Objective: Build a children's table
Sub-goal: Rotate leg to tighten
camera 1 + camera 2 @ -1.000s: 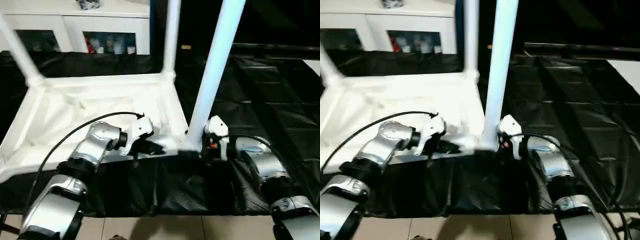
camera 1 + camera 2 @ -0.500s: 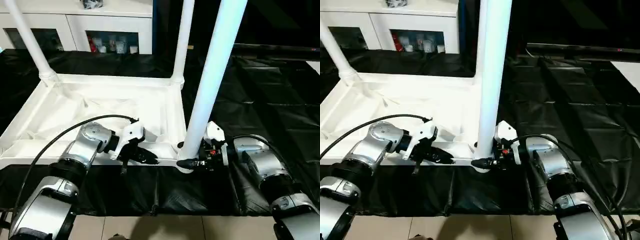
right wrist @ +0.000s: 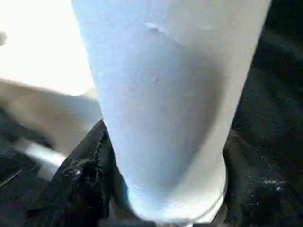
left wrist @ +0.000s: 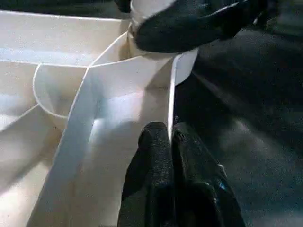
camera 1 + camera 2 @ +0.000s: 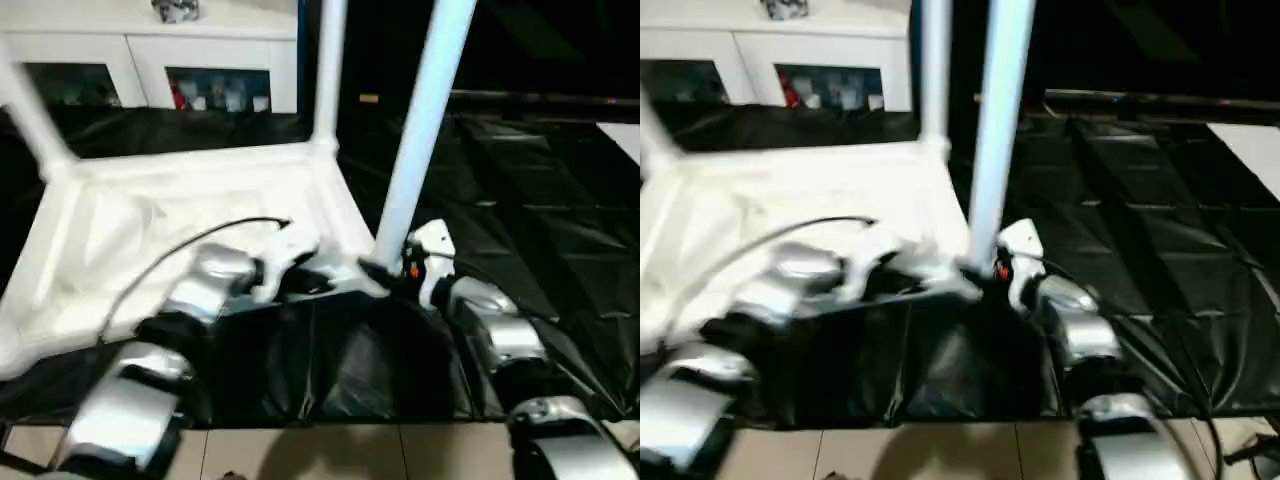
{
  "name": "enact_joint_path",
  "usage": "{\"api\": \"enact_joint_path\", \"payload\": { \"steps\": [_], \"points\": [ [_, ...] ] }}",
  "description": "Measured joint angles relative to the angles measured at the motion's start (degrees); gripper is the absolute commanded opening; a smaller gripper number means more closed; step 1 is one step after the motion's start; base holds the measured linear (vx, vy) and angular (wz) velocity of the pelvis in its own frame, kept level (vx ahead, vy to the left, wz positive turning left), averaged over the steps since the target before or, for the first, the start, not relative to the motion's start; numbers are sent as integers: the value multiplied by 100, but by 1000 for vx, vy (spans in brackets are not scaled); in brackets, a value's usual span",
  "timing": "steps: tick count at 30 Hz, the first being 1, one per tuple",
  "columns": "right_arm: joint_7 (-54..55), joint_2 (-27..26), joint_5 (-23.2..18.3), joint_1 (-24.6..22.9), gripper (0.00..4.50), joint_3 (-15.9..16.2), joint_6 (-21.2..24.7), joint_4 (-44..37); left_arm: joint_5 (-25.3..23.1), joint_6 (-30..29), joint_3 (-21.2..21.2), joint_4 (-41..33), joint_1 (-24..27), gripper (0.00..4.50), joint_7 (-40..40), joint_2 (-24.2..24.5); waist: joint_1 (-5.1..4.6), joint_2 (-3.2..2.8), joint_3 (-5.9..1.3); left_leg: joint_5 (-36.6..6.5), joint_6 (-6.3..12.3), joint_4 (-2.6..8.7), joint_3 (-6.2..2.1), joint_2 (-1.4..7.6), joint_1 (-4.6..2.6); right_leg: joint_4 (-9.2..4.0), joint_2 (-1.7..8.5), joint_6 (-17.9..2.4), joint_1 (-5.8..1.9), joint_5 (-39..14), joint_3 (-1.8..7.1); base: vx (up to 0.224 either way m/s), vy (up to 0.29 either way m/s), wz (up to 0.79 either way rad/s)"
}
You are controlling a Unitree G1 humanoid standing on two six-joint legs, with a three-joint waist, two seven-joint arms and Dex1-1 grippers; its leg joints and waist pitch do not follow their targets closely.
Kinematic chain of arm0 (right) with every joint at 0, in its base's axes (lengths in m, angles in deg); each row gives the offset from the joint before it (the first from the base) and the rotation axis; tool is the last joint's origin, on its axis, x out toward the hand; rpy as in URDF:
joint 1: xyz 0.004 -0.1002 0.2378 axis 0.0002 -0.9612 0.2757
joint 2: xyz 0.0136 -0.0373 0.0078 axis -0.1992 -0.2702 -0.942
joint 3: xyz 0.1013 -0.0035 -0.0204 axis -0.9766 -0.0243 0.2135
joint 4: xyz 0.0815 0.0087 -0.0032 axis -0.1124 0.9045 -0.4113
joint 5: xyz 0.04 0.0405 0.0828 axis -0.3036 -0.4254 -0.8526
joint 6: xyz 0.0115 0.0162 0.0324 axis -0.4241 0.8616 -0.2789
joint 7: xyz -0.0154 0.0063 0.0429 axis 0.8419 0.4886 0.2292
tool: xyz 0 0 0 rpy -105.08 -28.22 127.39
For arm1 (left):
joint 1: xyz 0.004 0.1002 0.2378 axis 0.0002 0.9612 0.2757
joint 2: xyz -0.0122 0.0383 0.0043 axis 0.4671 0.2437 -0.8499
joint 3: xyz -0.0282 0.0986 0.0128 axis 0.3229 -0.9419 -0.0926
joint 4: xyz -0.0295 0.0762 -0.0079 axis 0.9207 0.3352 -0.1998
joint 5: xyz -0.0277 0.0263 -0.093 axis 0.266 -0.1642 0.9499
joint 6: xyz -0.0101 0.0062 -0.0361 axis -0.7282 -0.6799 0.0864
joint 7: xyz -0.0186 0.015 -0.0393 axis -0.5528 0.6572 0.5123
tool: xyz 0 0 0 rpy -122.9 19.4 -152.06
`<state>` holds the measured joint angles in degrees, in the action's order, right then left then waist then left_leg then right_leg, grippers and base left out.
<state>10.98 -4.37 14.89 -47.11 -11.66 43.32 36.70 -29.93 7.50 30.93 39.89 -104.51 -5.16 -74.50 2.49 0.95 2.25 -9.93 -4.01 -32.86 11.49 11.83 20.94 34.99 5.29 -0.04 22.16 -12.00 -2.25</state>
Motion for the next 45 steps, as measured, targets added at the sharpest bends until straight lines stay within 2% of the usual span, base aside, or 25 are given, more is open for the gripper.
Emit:
{"api": "enact_joint_path", "payload": {
  "steps": [3, 4, 8, 10, 16, 19, 24, 32, 38, 45],
  "points": [
    [709, -223, 95, 12, 271, -94, -71, 5, -81, -72, 0, -36, 1, 0, -340, -161, -9, -10, -7, 0, 0, 1, -1, 0, 1, -2, 0, 7, -2, -4, -2, 0, 0, 0],
    [788, -237, 102, 11, 326, -94, -113, 15, -100, -71, -1, -49, 3, 0, -375, -180, -8, -11, -8, 0, 0, 1, -1, -1, 3, -3, 0, 8, -2, -5, -2, 0, 0, 0],
    [740, -239, 270, 11, 347, -83, -288, 65, -207, 117, -32, -65, 25, 0, -398, -182, -8, -16, -6, 0, 1, 1, -2, -1, 11, -6, 0, 9, 1, -5, -3, 0, 0, 0],
    [499, -135, 292, 11, 386, -55, -290, 65, -223, 221, -46, -65, 42, 0, -338, -157, -6, -18, -5, 0, 1, 1, -2, -1, 12, -8, 1, 9, 1, -5, -4, 0, 0, 0],
    [-1336, 548, 94, -112, 400, 346, -235, -191, -93, 533, -84, -230, 175, 0, 440, 208, -20, -23, -5, 0, 2, 27, -5, 5, 13, -4, -4, 28, 11, -17, -19, 0, 0, 0],
    [-2458, 978, -11, -241, 400, 640, -247, -446, 86, 680, -131, -295, 249, 0, 1191, 444, 17, -24, -4, 3, 7, 27, -4, 10, 16, -3, -8, 30, 16, -24, -22, 0, 0, 0],
    [-3721, 1232, -135, -236, 400, 909, -266, -515, 222, 843, -168, -270, 284, 0, 2014, 622, 96, -19, -1, 2, 6, 21, 0, 9, 21, 1, -3, 28, 19, -23, -21, 0, 0, 0],
    [-4572, 1392, -170, -119, 330, 1173, -248, -477, 373, 882, -229, -270, 332, 0, 2701, 842, 106, -12, 3, 1, 3, 18, 0, 10, 20, 5, -2, 25, 17, -22, -22, 0, 0, 0],
    [-4723, 1377, -183, -102, 280, 1201, -217, -477, 406, 880, -247, -269, 333, 0, 2872, 893, 118, -10, 4, 1, 3, 18, 0, 9, 23, 2, -2, 25, 18, -22, -22, 0, 0, 0],
    [-4448, 1236, -223, -224, 268, 1085, -103, -569, 400, 882, -233, -258, 342, 0, 2728, 897, 116, -5, 3, 1, 3, 18, 0, 10, 16, 6, -2, 25, 16, -22, -21, 0, 0, 0]
  ]
}}
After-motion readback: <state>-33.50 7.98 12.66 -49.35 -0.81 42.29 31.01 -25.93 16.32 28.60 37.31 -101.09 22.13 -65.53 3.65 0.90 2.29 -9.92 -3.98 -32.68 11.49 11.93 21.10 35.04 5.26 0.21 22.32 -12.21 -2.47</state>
